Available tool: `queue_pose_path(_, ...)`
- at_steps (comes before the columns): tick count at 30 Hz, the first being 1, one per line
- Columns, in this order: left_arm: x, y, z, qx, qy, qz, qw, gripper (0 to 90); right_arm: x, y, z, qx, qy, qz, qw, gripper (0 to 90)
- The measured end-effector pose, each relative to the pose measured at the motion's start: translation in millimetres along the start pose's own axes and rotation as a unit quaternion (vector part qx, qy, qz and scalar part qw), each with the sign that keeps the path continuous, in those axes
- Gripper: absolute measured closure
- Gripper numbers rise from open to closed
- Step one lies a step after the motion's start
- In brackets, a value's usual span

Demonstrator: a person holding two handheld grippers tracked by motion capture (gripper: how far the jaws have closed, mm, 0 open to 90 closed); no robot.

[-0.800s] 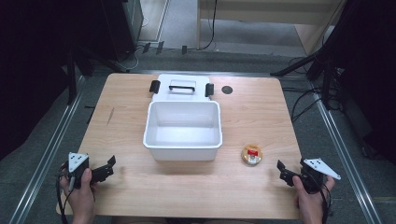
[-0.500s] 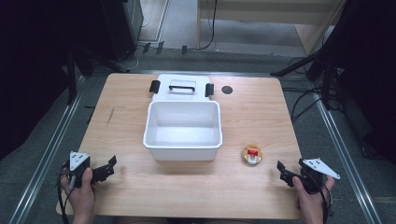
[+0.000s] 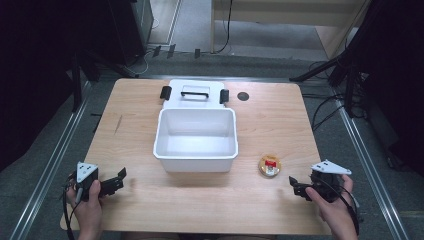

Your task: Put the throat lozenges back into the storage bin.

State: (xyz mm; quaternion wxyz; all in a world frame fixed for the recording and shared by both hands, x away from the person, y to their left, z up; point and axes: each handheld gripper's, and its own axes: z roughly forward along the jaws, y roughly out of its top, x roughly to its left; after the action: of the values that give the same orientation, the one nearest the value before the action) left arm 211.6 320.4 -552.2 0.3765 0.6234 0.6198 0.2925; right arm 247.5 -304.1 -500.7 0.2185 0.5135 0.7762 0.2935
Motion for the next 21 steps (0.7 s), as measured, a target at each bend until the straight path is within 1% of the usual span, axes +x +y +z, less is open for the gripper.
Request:
queue_pose_path(1, -0.1, 0.0, 0.0, -0.001, 0.0, 0.001, 1.0, 0.0, 1.3, 3.0, 0.3, 0.015, 0.002, -0.01, 0.9998, 12.9)
queue_pose_path(2, -0.2, -0.1, -0.1, -0.001, 0.0, 0.0, 1.0, 0.0, 3.7, 9.1, 2.0, 0.046, 0.012, -0.023, 0.9986, 12.9)
queue_pose_path(3, -0.2, -0.1, -0.1, -0.001, 0.0, 0.0, 1.0, 0.0, 3.7, 9.1, 2.0, 0.046, 0.012, -0.023, 0.9986, 12.9)
queue_pose_path(4, 0.0, -0.1, -0.2, 0.0, 0.0, 0.0, 1.0, 0.0, 4.9, 11.3, 2.9, 0.059, 0.016, -0.027, 0.9978, 12.9)
queue_pose_path(5, 0.3, -0.1, -0.3, 0.0, -0.001, 0.0, 1.0, 0.0, 6.7, 15.0, 4.9, 0.081, 0.021, -0.037, 0.9958, 13.0)
queue_pose_path(6, 0.5, -0.2, -0.3, -0.002, -0.001, -0.001, 1.0, 0.0, 10.9, 20.7, 8.2, 0.108, 0.021, -0.061, 0.992, 13.0)
queue_pose_path(7, 0.6, -0.2, -0.5, -0.002, -0.002, -0.002, 1.0, 0.0, 10.9, 20.7, 8.2, 0.108, 0.021, -0.061, 0.992, 13.0)
queue_pose_path(8, 0.7, -0.2, -0.5, -0.001, -0.002, -0.001, 1.0, 0.0, 15.6, 26.1, 11.0, 0.134, 0.019, -0.082, 0.9874, 13.0)
queue_pose_path(9, 0.6, -0.2, -0.4, -0.001, -0.002, -0.001, 1.0, 0.0, 15.6, 26.1, 11.0, 0.134, 0.019, -0.082, 0.9874, 13.0)
queue_pose_path(13, -0.9, -0.1, 0.4, 0.001, -0.002, 0.002, 1.0, 0.0, 23.2, 37.4, 16.2, 0.173, 0.024, -0.103, 0.9793, 12.9)
queue_pose_path(14, -1.4, 0.1, 0.7, 0.004, -0.003, 0.007, 1.0, 0.0, 26.4, 42.5, 18.8, 0.189, 0.023, -0.115, 0.9749, 12.8)
queue_pose_path(15, -1.4, 0.1, 0.7, 0.004, -0.003, 0.007, 1.0, 0.0, 26.4, 42.5, 18.8, 0.189, 0.023, -0.115, 0.9749, 12.8)
queue_pose_path(16, -1.5, 0.2, 1.0, 0.004, -0.004, 0.008, 1.0, 0.0, 29.2, 47.6, 21.4, 0.202, 0.019, -0.119, 0.9719, 12.7)
queue_pose_path(17, -1.5, 0.2, 1.1, 0.006, -0.005, 0.008, 0.9999, 0.0, 29.2, 47.6, 21.4, 0.202, 0.019, -0.119, 0.9719, 12.7)
queue_pose_path(18, -1.5, 0.2, 1.1, 0.006, -0.005, 0.008, 0.9999, 0.0, 30.5, 52.7, 24.1, 0.211, 0.018, -0.124, 0.9694, 12.7)
queue_pose_path(19, -1.4, 0.3, 1.2, 0.007, -0.006, 0.008, 0.9999, 0.0, 30.5, 52.7, 24.1, 0.211, 0.018, -0.124, 0.9694, 12.7)
queue_pose_path(21, -1.0, 0.4, 1.3, 0.008, -0.007, 0.007, 0.9999, 0.0, 31.8, 57.9, 26.7, 0.223, 0.016, -0.126, 0.9665, 12.7)
